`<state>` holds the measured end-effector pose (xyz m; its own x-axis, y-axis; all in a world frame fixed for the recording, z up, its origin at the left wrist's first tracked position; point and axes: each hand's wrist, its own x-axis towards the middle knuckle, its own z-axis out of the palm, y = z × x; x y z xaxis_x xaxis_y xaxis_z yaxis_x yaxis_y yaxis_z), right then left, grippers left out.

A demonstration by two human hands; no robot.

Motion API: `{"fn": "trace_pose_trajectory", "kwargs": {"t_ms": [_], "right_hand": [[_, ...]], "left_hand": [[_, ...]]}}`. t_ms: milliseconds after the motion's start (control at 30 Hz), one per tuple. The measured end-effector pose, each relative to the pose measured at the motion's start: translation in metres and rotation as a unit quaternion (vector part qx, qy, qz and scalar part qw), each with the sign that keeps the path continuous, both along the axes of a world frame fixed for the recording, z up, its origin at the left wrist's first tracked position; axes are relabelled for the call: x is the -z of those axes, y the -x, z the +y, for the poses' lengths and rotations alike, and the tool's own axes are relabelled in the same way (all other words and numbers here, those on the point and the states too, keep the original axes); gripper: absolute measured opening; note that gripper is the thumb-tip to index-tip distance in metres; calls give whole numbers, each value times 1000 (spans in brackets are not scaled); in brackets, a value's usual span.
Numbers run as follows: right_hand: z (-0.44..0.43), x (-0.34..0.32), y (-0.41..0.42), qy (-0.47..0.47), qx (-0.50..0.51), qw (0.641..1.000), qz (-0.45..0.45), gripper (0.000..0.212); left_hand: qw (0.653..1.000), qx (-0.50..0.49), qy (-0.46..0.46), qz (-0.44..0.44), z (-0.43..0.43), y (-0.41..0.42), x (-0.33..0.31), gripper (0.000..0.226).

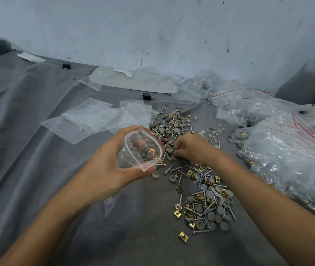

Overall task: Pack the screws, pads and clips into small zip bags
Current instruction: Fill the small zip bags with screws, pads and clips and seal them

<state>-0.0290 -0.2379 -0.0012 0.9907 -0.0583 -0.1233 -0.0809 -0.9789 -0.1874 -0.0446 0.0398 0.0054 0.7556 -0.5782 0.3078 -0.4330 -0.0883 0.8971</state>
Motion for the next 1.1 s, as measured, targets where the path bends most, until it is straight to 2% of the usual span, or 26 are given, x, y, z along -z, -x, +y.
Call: {"fn": "trace_pose_trajectory", "kwargs": {"t_ms": [100,233,300,333,400,467,500,600,667,733,800,867,967,1100], "right_hand": [[-7,-5,2,4,16,999,30,21],[-11,-24,9,-21,38,999,-2,18],[-9,-43,14,-42,23,998,-34,7],[-6,-55,17,-66,11,996,-54,3],[4,-78,25,-189,-14,979,-77,2],[20,-96,35,-341,-64,935,-69,9],[30,-103,40,-385,-99,916,-58,12],[44,-106,42,-423,-149,893,-29,15],[41,-96,34,-382,-107,916,-69,10],[35,-77,23,-211,-88,969,-93,8],[35,-48,17,-56,-100,993,-35,8],[35,-21,13,-20,-91,996,5,10],[37,0,8,-9,-70,997,-12,15],[45,5,3,18,-91,996,-7,20]], "left_hand": [[1000,2,-1,-4,0,0,0,73],[1000,4,-11,-11,-2,-1,1,76],[1000,4,-12,-12,-2,-1,1,75],[1000,3,-11,-11,-2,-1,1,75],[1000,1,-10,-11,-2,0,1,74],[1000,-3,-11,-15,-2,0,1,73],[1000,-5,-12,-15,-2,0,0,73],[1000,-11,-13,-20,-1,0,0,73],[1000,-19,-9,-18,0,0,-2,72],[999,-27,-8,-18,1,1,-3,71],[999,-28,-9,-17,1,1,-4,73],[1000,-27,-6,-15,1,1,-5,75],[1000,-21,-4,-10,1,2,-5,75],[1000,-26,-2,-9,0,1,-5,73]]}}
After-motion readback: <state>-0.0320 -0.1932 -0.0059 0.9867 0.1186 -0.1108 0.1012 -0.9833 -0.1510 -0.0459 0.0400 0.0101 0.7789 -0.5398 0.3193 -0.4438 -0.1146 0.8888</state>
